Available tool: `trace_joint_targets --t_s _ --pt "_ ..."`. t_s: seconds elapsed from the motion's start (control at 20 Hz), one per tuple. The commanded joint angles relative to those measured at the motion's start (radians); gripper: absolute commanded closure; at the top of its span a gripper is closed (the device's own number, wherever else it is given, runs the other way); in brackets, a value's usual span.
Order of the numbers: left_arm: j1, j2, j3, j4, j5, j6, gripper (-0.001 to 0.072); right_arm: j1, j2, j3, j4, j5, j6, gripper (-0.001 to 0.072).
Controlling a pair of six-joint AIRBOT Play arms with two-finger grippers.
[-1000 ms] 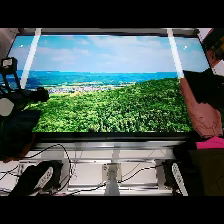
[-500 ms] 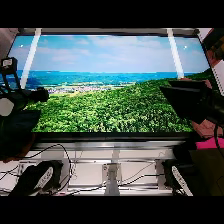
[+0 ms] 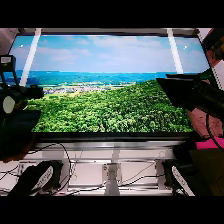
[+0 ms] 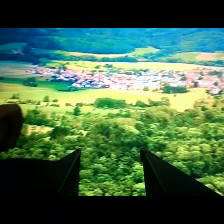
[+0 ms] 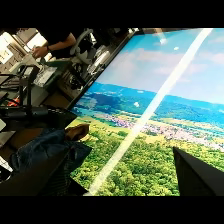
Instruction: Fold the clothes and pants, and hang the long-sleeved shirts on hangers.
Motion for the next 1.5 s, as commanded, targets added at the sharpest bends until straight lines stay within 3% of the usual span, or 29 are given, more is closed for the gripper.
trace_joint_targets --t_s 0.0,0.15,0.2,0.45,0.55,0.6,1.0,1.05,1.1,1.15,1.25,1.45 --pt "0.111 -0.077 0.000 0.100 -0.079 -0.070 0.0304 0.001 -0.018 0.000 -0.016 -0.003 0.000 0.0017" --pt "0.283 -0.130 0.000 0.180 -0.266 -0.195 0.0265 0.001 -0.025 0.000 -0.019 -0.003 0.000 0.0017" --pt "0.350 -0.134 0.000 0.208 -0.287 -0.216 0.0222 0.001 -0.027 0.000 -0.029 -0.004 0.000 0.0017" --pt "0.604 -0.137 0.000 0.200 -0.309 -0.249 0.0211 0.001 -0.031 0.000 -0.127 -0.003 0.000 0.0017" --pt "0.652 -0.158 0.000 0.199 -0.303 -0.247 0.0106 0.001 -0.042 0.000 -0.154 -0.003 0.000 0.0017" --pt "0.663 -0.177 0.000 0.199 -0.302 -0.248 -0.0013 0.001 -0.049 0.000 -0.162 -0.004 0.000 0.0017" --pt "0.667 -0.423 0.000 0.143 -0.304 -0.242 0.0014 0.001 -0.087 0.000 -0.169 -0.004 0.001 0.0017" --pt "0.667 -0.449 0.000 0.143 -0.305 -0.225 0.0179 0.001 -0.087 0.000 -0.169 -0.004 0.001 0.0017" --pt "0.667 -0.467 0.000 0.142 -0.312 -0.189 0.0546 0.001 -0.087 0.000 -0.169 -0.005 0.001 0.0017" --pt "0.663 -0.476 0.000 0.142 -0.329 -0.132 0.0677 0.001 -0.088 0.000 -0.169 -0.006 0.001 0.0017" --pt "0.659 -0.470 0.006 0.143 -0.361 -0.059 0.0676 0.001 -0.092 0.000 -0.169 -0.007 0.001 0.0017" --pt "0.657 -0.375 0.127 0.142 -0.323 -0.060 0.0677 0.001 -0.093 0.000 -0.168 -0.014 0.002 0.0017"
